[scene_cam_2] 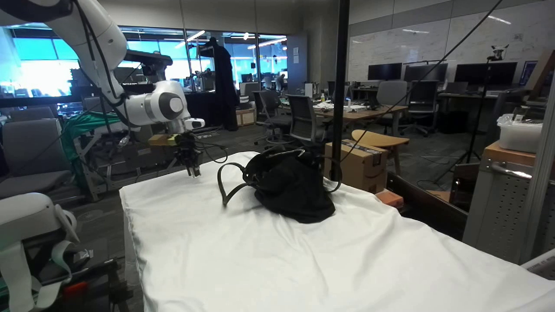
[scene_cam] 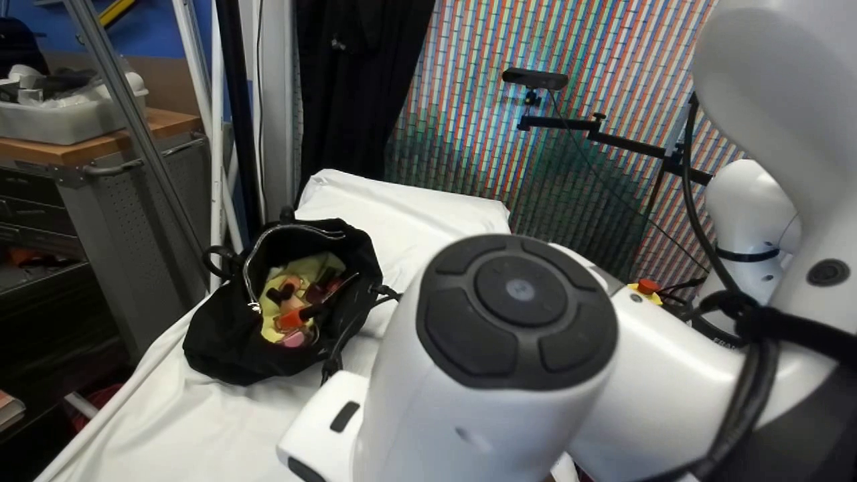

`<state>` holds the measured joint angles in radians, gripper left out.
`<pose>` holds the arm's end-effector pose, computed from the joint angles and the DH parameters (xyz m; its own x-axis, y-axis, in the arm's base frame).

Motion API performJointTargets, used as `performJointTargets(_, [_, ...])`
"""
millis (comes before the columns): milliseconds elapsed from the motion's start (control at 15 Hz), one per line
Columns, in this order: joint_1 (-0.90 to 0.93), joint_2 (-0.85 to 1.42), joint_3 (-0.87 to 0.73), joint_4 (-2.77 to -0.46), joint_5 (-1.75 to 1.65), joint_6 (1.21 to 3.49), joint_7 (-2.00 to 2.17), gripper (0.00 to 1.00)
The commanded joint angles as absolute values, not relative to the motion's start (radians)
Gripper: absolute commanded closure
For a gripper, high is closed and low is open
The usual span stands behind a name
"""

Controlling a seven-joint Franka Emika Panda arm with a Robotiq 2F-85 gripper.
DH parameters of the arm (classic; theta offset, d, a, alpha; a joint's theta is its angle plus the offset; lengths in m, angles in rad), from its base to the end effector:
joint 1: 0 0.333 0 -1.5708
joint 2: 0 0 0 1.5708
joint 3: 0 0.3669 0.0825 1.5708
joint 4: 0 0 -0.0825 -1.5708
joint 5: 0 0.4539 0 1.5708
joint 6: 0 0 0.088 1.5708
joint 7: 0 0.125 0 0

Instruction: Put the nail polish bottles in the bag

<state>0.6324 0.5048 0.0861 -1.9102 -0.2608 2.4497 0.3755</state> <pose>0.5348 0.4603 0.2093 0.8586 0.5073 0.0734 0.4983 -0.8597 0.1122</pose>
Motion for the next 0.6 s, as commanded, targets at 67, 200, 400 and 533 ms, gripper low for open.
performJointTargets(67, [0.565, 0.441, 0.065, -1.907, -0.278, 2.432, 0.385, 0.85])
performJointTargets(200, [0.521, 0.413, 0.058, -1.907, -0.28, 2.433, 0.382, 0.85])
performJointTargets(400, [0.444, 0.363, 0.05, -1.908, -0.276, 2.442, 0.369, 0.85])
performJointTargets(533, [0.396, 0.334, 0.041, -1.905, -0.275, 2.451, 0.362, 0.85])
